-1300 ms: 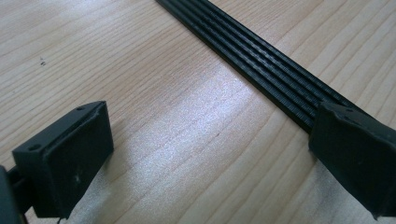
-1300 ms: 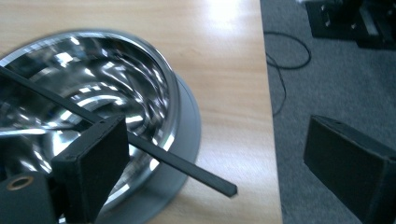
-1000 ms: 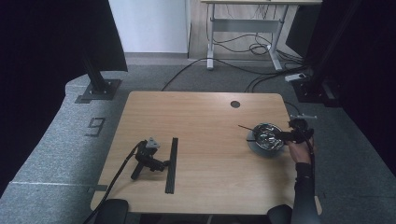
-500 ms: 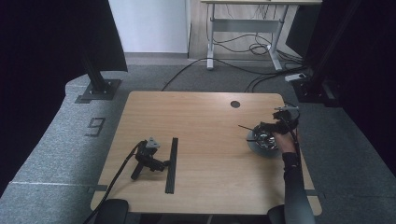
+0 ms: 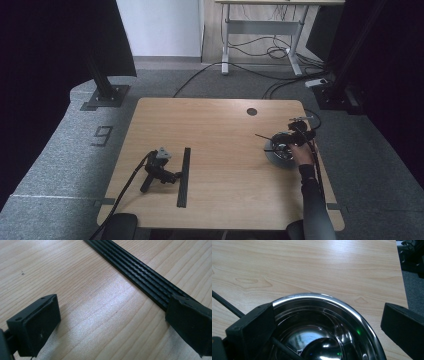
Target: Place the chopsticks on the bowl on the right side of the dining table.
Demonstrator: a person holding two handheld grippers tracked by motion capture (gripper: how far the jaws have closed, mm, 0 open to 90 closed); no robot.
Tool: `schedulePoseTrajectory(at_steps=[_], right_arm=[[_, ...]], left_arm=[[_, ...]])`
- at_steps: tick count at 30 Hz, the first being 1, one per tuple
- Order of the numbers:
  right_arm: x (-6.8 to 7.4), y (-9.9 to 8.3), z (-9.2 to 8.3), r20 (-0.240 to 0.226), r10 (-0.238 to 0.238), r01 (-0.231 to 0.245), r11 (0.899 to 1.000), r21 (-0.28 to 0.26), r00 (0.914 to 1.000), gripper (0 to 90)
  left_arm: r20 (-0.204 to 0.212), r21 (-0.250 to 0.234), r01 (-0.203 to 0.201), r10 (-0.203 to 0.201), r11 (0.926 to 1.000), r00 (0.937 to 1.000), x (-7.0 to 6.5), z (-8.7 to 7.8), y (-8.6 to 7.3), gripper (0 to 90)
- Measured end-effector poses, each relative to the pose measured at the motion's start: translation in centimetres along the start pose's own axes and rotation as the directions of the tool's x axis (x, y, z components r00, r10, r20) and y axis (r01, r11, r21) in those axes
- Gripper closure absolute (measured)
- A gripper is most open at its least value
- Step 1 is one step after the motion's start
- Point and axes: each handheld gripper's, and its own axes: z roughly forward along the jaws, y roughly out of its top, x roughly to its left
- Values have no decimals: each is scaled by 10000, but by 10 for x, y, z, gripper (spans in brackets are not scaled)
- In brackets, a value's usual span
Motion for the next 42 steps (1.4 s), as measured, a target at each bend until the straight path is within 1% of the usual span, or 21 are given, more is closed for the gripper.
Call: schedulePoseTrajectory(at_steps=[6,9,10,14,16,19,20,21,23,26,27,28,29,30,31,35,38,39,42], right_arm=[[0,-3,3,-116,-58,62,9994,332,9999,0],[0,-5,2,-186,-57,63,9995,312,9998,0],[1,-8,2,-151,-129,132,9998,165,9998,0],[0,-10,1,-155,-169,174,9995,280,9997,0],[2,-11,-1,-157,-282,288,9987,425,9995,0],[4,-11,-2,-216,-389,399,9981,476,9990,0],[7,-12,-3,-304,-555,573,9965,608,9980,0],[8,-12,-4,-315,-605,623,9962,601,9977,0],[8,-11,-9,-342,-566,583,9970,504,9978,0],[7,-10,-22,-409,-536,546,9982,248,9977,0],[7,-10,-22,-409,-536,546,9982,248,9977,0],[6,-11,-27,-447,-525,530,9985,111,9976,0],[4,-14,-36,-459,-444,442,9990,-54,9980,0],[4,-14,-36,-459,-444,442,9990,-54,9980,0],[-1,-20,-43,-464,-295,295,9996,-28,9985,0],[-7,-34,-51,-274,-135,136,9999,38,9995,7],[-9,-42,-54,-77,-116,116,9999,70,9999,10],[-11,-49,-56,-92,-22,23,10000,47,10000,12],[-12,-53,-56,-112,13,-13,10000,54,9999,12]], left_arm=[[0,3,-3,3,10000,10000,0,0,0,0],[0,3,1,-1,10000,10000,0,0,0,0],[0,3,1,-1,10000,10000,0,0,0,0],[-1,3,-2,2,10000,10000,0,0,0,0],[1,3,-5,5,10000,10000,0,0,0,0],[0,2,-5,5,10000,10000,0,0,0,0],[1,1,-4,4,10000,10000,0,0,0,0],[1,0,-1,1,10000,10000,0,0,0,0],[0,0,2,-2,10000,10000,0,0,0,0],[1,4,5,-5,10000,10000,0,0,0,0],[1,3,7,-7,10000,10000,0,0,0,0],[1,4,9,-9,10000,10000,0,0,0,0],[1,4,8,-8,10000,10000,0,0,0,0],[1,4,8,-8,10000,10000,0,0,0,0],[5,2,13,-13,10000,10000,0,0,0,0],[7,5,10,-10,10000,10000,0,0,0,0],[7,7,10,-10,10000,10000,0,0,0,0],[7,8,11,-11,10000,10000,0,0,0,0],[7,7,11,-11,10000,10000,0,0,0,0]])
